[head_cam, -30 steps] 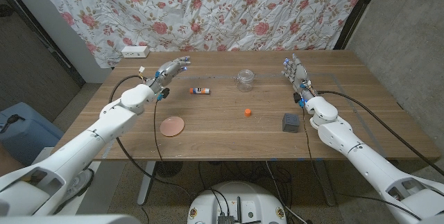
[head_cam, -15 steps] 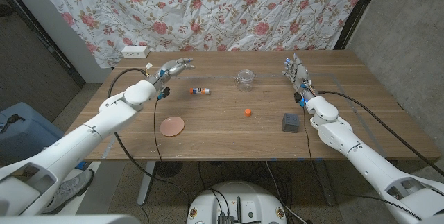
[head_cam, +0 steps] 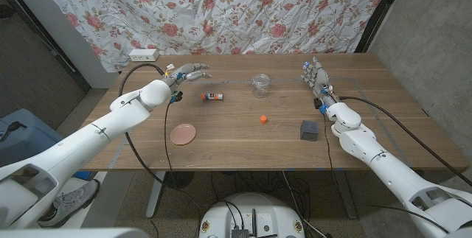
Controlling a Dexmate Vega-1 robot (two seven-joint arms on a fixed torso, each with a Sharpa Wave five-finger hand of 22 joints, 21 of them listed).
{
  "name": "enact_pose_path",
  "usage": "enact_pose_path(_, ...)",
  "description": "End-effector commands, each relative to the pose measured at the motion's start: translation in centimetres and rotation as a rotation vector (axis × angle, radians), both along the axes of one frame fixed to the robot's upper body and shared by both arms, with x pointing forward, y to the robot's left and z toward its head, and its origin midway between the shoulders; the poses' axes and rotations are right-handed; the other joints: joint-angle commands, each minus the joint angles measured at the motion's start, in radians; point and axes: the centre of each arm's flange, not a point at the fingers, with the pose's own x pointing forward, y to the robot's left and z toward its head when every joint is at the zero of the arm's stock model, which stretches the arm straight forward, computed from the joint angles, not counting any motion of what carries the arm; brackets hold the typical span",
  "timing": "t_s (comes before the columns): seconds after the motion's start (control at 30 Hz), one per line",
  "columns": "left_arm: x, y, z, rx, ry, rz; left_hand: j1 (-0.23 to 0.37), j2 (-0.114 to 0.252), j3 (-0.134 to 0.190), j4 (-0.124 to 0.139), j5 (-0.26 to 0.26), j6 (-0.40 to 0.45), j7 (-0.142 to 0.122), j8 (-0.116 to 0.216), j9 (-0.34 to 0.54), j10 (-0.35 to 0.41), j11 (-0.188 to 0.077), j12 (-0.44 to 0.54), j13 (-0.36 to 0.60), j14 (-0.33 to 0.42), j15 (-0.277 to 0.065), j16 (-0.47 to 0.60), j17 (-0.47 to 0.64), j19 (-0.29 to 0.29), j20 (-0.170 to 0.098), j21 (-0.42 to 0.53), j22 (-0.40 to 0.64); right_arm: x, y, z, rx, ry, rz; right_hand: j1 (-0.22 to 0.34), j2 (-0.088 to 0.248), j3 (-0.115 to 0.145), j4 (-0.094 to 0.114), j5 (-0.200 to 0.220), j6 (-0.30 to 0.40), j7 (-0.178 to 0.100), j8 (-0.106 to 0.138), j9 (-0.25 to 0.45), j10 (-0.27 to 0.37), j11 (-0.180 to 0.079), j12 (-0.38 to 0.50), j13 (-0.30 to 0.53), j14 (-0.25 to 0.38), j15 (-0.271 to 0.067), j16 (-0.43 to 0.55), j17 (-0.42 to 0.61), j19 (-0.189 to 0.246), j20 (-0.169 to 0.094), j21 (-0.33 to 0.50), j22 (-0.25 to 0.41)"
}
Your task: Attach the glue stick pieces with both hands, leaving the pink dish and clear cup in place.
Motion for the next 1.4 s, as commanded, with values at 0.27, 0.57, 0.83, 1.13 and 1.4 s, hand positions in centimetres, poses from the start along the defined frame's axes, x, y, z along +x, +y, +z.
enact_pose_path(0.27, -0.7, -2.6, 2.1, 0.299, 0.010, 0.185, 0.083, -0.060, -0.014, 0.003, 0.004, 0.096, 0.008, 0.025, 0.007, 0.063, -0.010, 0.001, 0.002, 0.027, -0.081, -0.002, 0.003, -0.001, -0.030, -0.003, 0.001, 0.3, -0.8, -0.5, 0.008, 0.006, 0.003, 0.005, 0.006, 0.004, -0.007, 0.008, 0.009, -0.006, 0.007, 0.003, 0.009, -0.002, 0.008, -0.002, 0.002, -0.003, -0.002, -0.004, 0.006, -0.007, 0.009, 0.004)
enact_pose_path(0.57, -0.2, -3.8, 2.8, 0.398, 0.059, 0.217, 0.136, -0.089, -0.022, 0.006, 0.008, 0.111, 0.001, 0.020, 0.008, 0.081, -0.022, -0.006, 0.003, 0.024, -0.072, -0.005, 0.003, -0.020, -0.010, -0.007, 0.001, 0.4, -0.9, -0.5, 0.008, 0.016, 0.001, 0.005, 0.007, 0.008, -0.010, 0.008, 0.011, -0.007, 0.007, 0.003, 0.009, -0.002, 0.007, -0.002, 0.000, -0.001, -0.002, -0.010, 0.005, 0.001, 0.009, 0.004)
enact_pose_path(0.83, -0.2, -4.6, 2.9, 0.510, 0.085, 0.262, 0.179, -0.119, -0.037, 0.007, 0.008, 0.094, -0.028, 0.005, 0.008, 0.081, -0.030, -0.018, 0.004, 0.005, -0.072, -0.007, 0.004, -0.040, -0.008, -0.007, 0.002, 0.6, -0.9, -0.3, 0.004, 0.013, -0.004, 0.004, 0.007, 0.009, -0.012, 0.008, 0.011, -0.010, 0.007, 0.003, 0.009, -0.002, 0.007, -0.002, 0.000, -0.001, -0.001, -0.013, 0.004, 0.002, 0.009, 0.004)
enact_pose_path(1.13, -0.1, -5.2, 2.3, 0.607, 0.093, 0.300, 0.199, -0.134, -0.047, 0.008, 0.006, 0.087, -0.048, -0.001, 0.010, 0.071, -0.033, -0.024, 0.005, -0.007, -0.076, -0.008, 0.004, -0.056, -0.009, -0.009, 0.002, 0.6, -0.9, -0.5, 0.013, 0.017, -0.011, 0.004, 0.008, 0.011, -0.014, 0.007, 0.011, -0.011, 0.006, 0.003, 0.008, -0.003, 0.007, -0.003, 0.000, 0.002, -0.001, -0.017, 0.005, 0.003, 0.010, 0.004)
enact_pose_path(1.4, 0.2, -5.9, 1.6, 0.689, 0.090, 0.319, 0.226, -0.147, -0.066, 0.011, 0.001, 0.060, -0.057, -0.013, 0.011, 0.065, -0.033, -0.027, 0.005, -0.019, -0.062, -0.006, 0.004, -0.091, 0.003, -0.011, 0.003, 0.5, -0.9, -0.7, 0.022, 0.018, -0.016, 0.001, 0.009, 0.012, -0.014, 0.007, 0.013, -0.013, 0.007, 0.003, 0.008, -0.004, 0.007, -0.003, -0.001, 0.001, -0.001, -0.020, 0.004, 0.007, 0.010, 0.004)
